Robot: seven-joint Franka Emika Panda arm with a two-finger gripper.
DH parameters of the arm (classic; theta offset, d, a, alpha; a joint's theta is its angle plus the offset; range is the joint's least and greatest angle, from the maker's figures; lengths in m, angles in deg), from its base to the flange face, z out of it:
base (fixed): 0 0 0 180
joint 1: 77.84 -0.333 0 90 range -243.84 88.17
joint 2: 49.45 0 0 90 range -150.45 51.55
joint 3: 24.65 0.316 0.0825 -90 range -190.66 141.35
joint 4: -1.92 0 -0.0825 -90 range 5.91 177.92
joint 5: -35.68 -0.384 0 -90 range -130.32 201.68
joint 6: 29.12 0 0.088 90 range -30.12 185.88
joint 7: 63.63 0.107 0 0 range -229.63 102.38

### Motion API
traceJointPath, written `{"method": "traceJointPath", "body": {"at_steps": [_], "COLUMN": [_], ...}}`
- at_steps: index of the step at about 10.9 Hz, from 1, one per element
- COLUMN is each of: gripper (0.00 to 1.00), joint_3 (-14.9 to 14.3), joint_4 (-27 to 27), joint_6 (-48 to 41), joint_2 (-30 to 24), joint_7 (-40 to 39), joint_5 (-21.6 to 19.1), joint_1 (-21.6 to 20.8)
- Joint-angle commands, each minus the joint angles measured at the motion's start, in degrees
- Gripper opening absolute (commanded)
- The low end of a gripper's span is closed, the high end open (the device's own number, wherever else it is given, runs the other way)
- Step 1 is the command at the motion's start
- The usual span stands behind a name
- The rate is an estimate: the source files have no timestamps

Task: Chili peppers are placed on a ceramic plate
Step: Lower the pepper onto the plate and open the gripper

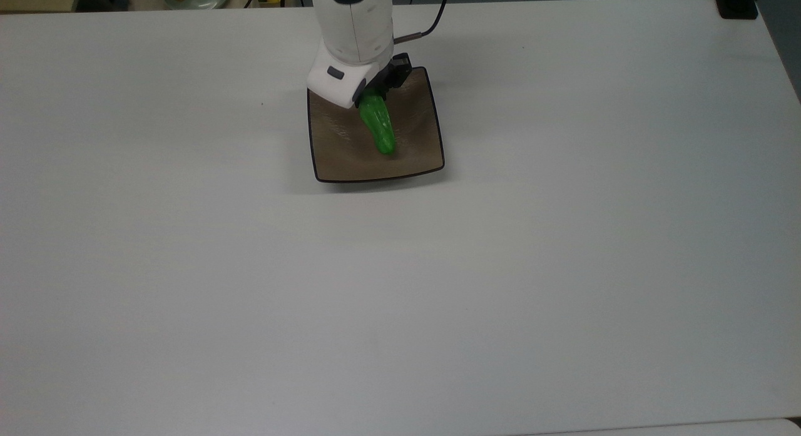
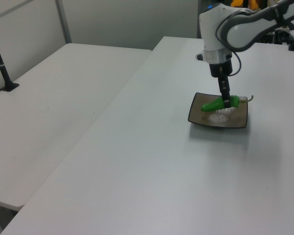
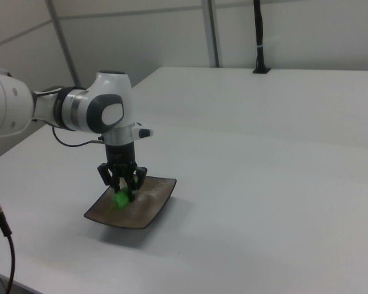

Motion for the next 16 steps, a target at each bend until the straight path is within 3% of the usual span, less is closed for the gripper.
{"method": "traceJointPath", "body": {"at_steps": [1,5,8,9,11,13,16], "gripper": [0.19,0.19,0.24,0.34,0.79,1.0,1.0], "joint_3": [-0.11,-0.11,-0.11,-0.11,-0.11,-0.11,-0.11], "joint_4": [7.45,13.69,13.97,13.88,13.53,13.18,7.49], "joint_6": [9.95,22.26,23.43,23.08,22.82,22.47,16.69], "joint_2": [-5.33,-6.04,-5.78,-5.78,-5.86,-5.95,-5.86], "joint_7": [3.81,3.82,3.2,3.2,3.99,4.17,6.98], "joint_5": [-0.91,-1.0,-1.0,-1.0,-1.09,-1.17,-1.26], "joint_1": [0.05,0.14,0.41,0.58,0.76,0.67,0.76]}}
